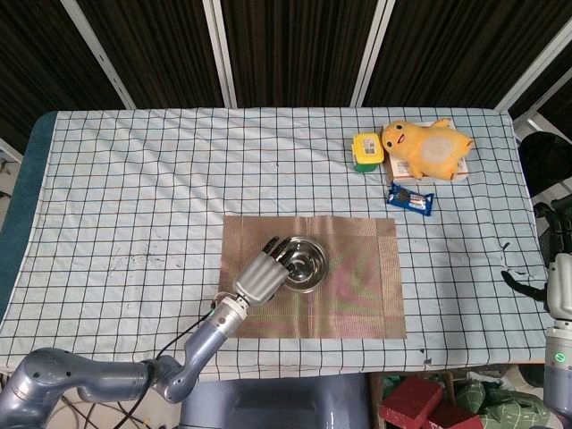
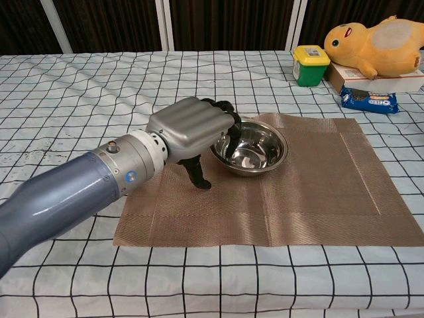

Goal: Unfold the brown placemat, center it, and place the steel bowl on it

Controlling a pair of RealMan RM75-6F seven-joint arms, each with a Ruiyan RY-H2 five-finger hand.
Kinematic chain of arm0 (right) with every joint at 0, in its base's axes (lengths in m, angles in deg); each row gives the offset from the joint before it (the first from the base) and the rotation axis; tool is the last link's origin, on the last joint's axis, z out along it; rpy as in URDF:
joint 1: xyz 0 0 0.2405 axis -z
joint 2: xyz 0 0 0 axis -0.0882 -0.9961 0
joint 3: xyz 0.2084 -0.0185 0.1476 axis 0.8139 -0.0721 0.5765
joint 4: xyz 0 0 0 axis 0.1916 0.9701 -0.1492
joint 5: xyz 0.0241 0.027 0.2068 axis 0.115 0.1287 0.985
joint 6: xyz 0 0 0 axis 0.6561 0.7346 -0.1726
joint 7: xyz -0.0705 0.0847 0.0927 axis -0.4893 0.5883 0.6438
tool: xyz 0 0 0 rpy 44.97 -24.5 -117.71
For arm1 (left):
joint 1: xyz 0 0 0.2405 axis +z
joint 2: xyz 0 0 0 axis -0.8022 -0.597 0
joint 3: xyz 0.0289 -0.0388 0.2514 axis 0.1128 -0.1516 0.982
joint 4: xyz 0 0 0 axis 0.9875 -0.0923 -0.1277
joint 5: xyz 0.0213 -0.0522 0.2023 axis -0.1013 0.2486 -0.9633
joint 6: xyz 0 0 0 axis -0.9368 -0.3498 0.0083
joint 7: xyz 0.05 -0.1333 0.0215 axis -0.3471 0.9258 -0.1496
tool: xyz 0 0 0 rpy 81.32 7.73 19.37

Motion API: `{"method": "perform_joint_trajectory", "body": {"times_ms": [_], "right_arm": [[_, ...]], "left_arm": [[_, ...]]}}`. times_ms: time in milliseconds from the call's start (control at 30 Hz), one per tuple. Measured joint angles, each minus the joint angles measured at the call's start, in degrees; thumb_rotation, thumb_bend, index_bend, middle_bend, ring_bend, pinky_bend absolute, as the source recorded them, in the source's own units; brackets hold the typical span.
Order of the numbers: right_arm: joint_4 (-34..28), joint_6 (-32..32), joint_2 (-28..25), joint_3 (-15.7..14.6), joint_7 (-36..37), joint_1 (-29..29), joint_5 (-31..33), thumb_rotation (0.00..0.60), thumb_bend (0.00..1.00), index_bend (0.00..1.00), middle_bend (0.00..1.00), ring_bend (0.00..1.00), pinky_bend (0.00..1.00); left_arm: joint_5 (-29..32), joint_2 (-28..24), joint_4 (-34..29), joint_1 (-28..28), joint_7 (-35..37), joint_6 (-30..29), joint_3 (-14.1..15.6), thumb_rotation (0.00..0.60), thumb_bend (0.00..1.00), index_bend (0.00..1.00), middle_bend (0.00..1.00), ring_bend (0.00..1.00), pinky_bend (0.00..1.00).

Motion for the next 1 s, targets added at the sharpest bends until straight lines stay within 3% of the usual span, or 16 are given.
{"method": "perform_joint_trajectory", "body": {"times_ms": [67, 233, 567, 733, 1000], "right_arm": [[0.00, 0.03, 0.00, -0.03, -0.04, 0.01, -0.03, 0.600, 0.06, 0.02, 0.00, 0.00, 0.17], [0.20, 0.34, 0.02, -0.17, -0.76, 0.05, -0.24, 0.600, 0.06, 0.02, 0.00, 0.00, 0.17], [0.96, 1.42, 0.44, -0.72, -2.36, 0.03, -1.61, 0.600, 0.06, 0.02, 0.00, 0.00, 0.17], [1.44, 2.61, 0.84, -1.15, -3.61, 0.09, -2.89, 0.600, 0.06, 0.02, 0.00, 0.00, 0.17], [2.01, 3.95, 1.25, -1.94, -4.93, 0.34, -4.66, 0.600, 0.06, 0.02, 0.00, 0.00, 0.17]], "left_arm": [[-0.15, -1.36, -1.39, 0.80, 0.05, -0.58, 0.48, 0.600, 0.04, 0.23, 0.11, 0.05, 0.09], [-0.47, -5.79, -5.71, 3.46, 0.48, -3.13, 1.57, 0.600, 0.03, 0.13, 0.10, 0.05, 0.07], [-4.11, -20.12, -16.40, 12.20, 7.36, -14.39, 3.91, 0.600, 0.02, 0.11, 0.07, 0.03, 0.06], [-6.68, -29.33, -20.79, 18.26, 12.03, -21.05, 6.24, 0.600, 0.02, 0.03, 0.03, 0.00, 0.03], [-8.00, -39.67, -23.68, 28.92, 21.69, -29.44, 10.41, 0.600, 0.01, 0.00, 0.00, 0.00, 0.01]]}}
